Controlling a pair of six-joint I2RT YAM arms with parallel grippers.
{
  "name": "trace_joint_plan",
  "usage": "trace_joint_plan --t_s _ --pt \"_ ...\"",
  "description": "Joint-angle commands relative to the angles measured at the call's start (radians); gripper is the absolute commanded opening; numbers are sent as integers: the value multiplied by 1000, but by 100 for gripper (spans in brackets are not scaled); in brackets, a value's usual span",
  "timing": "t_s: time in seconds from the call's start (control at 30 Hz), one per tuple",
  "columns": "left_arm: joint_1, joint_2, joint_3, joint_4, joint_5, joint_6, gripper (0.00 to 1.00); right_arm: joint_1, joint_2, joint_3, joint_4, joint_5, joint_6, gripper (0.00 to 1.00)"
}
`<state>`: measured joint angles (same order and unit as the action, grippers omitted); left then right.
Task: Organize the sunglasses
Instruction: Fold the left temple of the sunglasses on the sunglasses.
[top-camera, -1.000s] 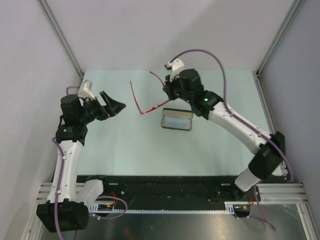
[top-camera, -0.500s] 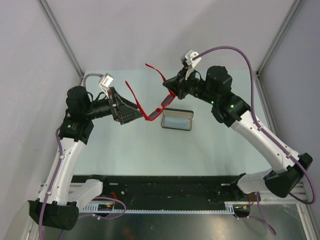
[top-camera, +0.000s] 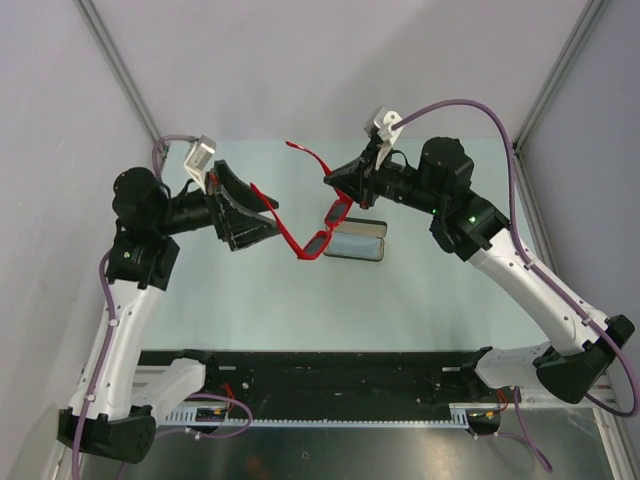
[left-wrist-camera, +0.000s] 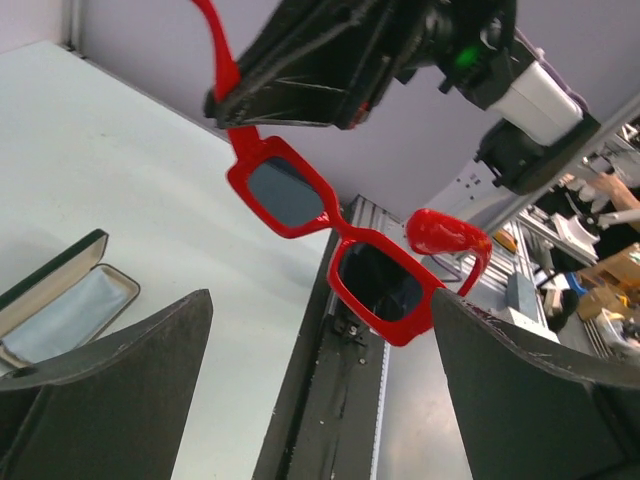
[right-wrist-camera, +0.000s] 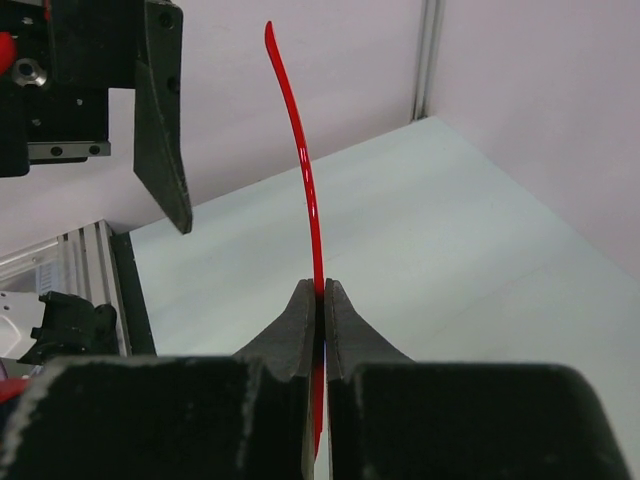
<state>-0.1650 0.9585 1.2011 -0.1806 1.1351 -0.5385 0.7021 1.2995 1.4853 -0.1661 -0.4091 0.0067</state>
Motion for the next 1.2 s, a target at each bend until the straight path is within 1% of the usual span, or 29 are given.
trace_joint_plan --t_s 0.0,0.1,0.17,0.2,0.23,0.33,0.43,0.47,0.53,0.63,0.97,1.17 --pt "-19 -50 -12 40 115 78 95 0 -35 -3 56 3 12 0" --pt "-19 -78 -52 41 108 123 93 -4 -39 -3 74 18 16 0" --pt "-18 -75 -69 43 124 129 87 -7 -40 -3 77 29 18 0" --pt "-18 -73 -69 41 124 127 86 -12 -40 -3 83 27 19 0" --pt "-18 -72 -66 41 123 126 88 -9 -42 -3 82 21 18 0" --pt "-31 -66 -45 41 173 130 89 -7 -39 -3 73 6 21 0" --pt "-44 -58 -28 41 144 117 98 22 -37 -3 54 16 0 0" --pt "-48 -44 -22 41 144 104 100 33 -36 -3 50 21 -4 0" --pt "-68 -38 11 52 138 80 100 54 -29 -3 43 33 -2 0" --pt "-97 -38 44 59 121 87 100 68 -25 -3 43 35 -4 0" --pt "-103 17 5 66 84 49 100 103 -35 -3 83 21 -4 0" --pt "-182 48 -5 75 84 57 100 137 -31 -5 152 15 18 0"
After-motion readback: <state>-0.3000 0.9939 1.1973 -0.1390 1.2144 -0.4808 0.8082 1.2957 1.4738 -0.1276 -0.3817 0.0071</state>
